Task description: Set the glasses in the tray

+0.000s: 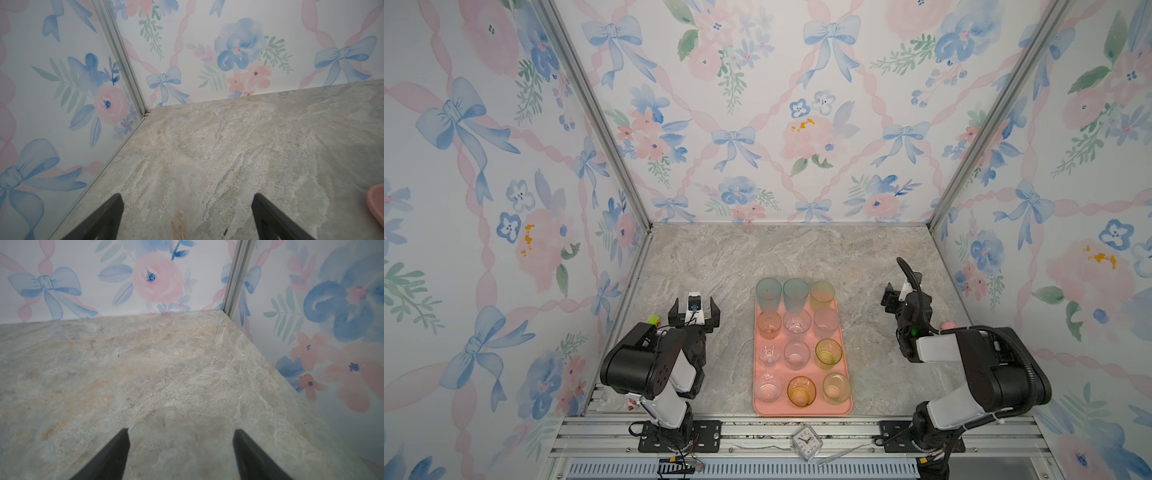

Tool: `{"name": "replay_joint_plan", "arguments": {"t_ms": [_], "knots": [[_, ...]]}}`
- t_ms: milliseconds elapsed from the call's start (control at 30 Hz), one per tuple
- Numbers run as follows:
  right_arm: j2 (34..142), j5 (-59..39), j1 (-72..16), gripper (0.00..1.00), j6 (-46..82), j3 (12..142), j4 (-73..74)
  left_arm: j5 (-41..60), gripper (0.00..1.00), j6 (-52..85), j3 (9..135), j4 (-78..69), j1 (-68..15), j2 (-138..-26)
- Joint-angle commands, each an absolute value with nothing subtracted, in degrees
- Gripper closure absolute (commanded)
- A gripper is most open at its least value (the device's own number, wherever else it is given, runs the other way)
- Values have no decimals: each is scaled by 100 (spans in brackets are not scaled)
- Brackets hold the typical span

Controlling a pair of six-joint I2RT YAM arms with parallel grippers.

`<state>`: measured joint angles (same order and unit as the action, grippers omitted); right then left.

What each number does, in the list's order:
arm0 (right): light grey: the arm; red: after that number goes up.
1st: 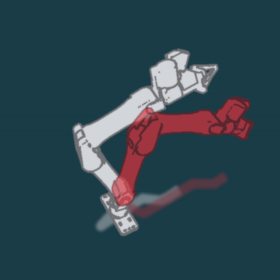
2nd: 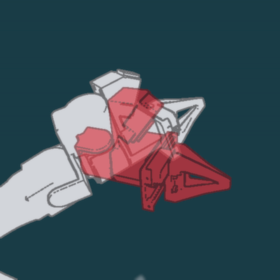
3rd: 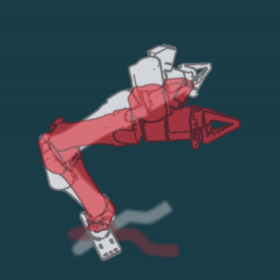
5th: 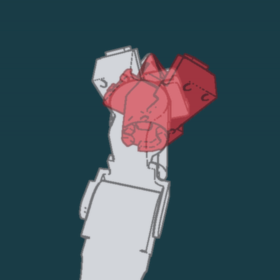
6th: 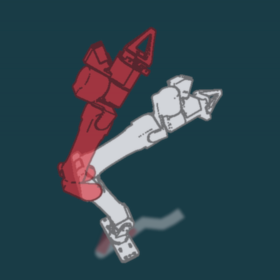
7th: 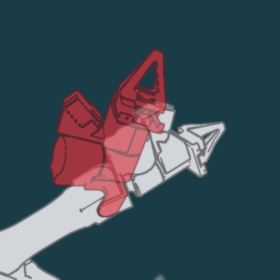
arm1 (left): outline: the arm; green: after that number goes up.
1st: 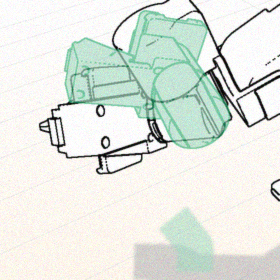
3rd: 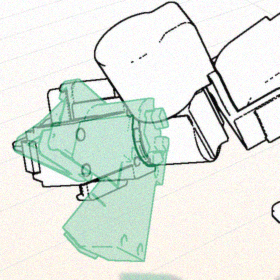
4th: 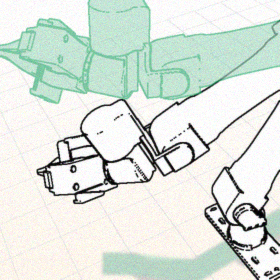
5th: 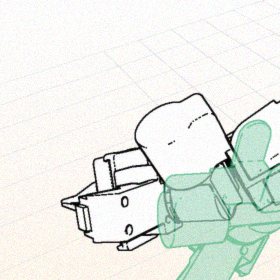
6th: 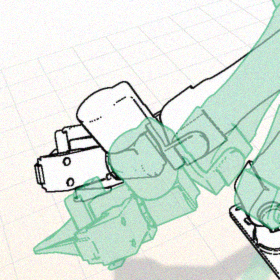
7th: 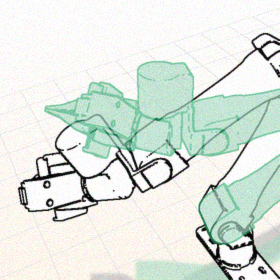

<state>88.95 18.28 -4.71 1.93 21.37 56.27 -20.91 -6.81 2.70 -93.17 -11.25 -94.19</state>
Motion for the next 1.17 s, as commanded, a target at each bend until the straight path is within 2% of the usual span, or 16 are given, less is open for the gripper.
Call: {"name": "replay_joint_plan", "arguments": {"t_ms": [0, 833, 1033, 1133], "knots": [[8885, 1883, -525, 3, 146, 2147, 5413, -2032, 2, -583, 299, -9776, -1098, -9468], [8886, 1924, -540, 3, 124, 2136, 5448, -2045, 2, -579, 345, -9658, -1095, -9436], [8890, 1925, -538, 3, 123, 2136, 5454, -2076, 2, -422, 575, -9025, -989, -9299], [8889, 1925, -544, 3, 123, 2136, 5449, -2151, 2, -167, 1023, -8021, -829, -9161]]}}
